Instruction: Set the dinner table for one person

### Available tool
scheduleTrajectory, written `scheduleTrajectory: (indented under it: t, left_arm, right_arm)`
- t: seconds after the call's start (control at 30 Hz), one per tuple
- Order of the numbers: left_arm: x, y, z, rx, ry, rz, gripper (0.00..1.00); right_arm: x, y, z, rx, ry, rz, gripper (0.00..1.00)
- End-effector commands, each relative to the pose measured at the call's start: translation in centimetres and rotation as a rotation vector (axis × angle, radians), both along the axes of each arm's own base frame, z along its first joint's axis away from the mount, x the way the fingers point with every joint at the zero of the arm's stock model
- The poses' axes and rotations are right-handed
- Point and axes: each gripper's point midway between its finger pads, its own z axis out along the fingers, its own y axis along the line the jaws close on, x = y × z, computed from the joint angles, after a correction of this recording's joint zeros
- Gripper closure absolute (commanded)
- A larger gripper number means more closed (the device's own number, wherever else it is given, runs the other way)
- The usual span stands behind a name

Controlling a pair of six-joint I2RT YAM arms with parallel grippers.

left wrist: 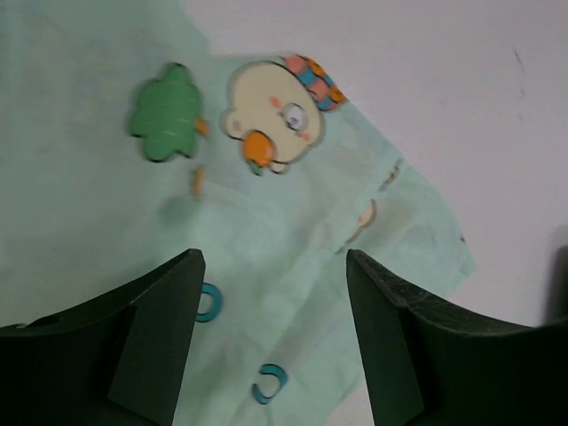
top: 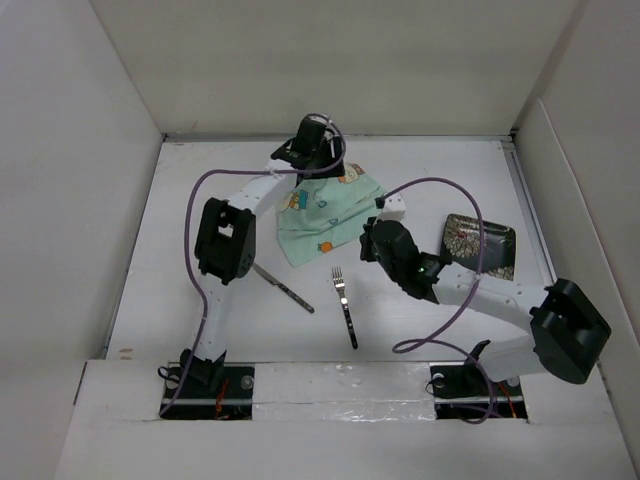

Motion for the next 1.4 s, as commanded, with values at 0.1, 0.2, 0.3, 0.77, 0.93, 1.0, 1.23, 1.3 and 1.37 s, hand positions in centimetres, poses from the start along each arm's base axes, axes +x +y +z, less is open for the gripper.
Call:
scheduleTrajectory:
  t: [0.1, 0.2, 0.3, 0.77, 0.93, 1.0, 1.23, 1.3, 1.37]
  left_arm:
    - [5.9, 11.1, 5.6, 0.064, -0.143, 0.260, 0.35]
    - [7.0, 11.1, 5.1, 0.074, -0.150, 0.242, 0.35]
    - [8.3, 10.7, 4.1, 0.087, -0.159, 0.229, 0.32]
    - [11.8, 7.9, -2.5, 0.009, -0.116, 0.198, 0.34]
    - [11.9, 7.8, -4.5, 0.011, -0.093, 0.203, 0.34]
    - [11.8, 7.6, -5.4, 0.007, -0.083, 0.192, 0.34]
    - [11.8, 7.1, -4.8, -0.035, -0.105, 0.182, 0.73]
    - [11.7, 7.3, -4.3, -0.026, -0.111, 0.183, 0.86]
    - [11.7, 7.6, -2.1, -0.020, -0.148, 0.191, 0.97]
  right_arm:
    - [6.0, -3.9, -1.9, 0.037, 0.089, -0.185, 0.64]
    - [6.9, -4.3, -2.8, 0.047, 0.124, -0.191, 0.48]
    - [8.3, -4.8, -5.1, 0.070, 0.189, -0.188, 0.42]
    - [12.1, -6.6, -10.4, 0.000, 0.388, -0.276, 0.44]
    - [11.9, -6.7, -12.3, -0.037, 0.464, -0.293, 0.48]
    - [11.5, -6.5, -13.0, -0.045, 0.501, -0.285, 0.49]
    - [10.9, -6.2, -14.8, -0.077, 0.560, -0.279, 0.68]
    - [11.8, -7.1, -14.1, -0.060, 0.529, -0.309, 0.88]
    - [12.7, -7.4, -12.9, -0.040, 0.497, -0.331, 0.98]
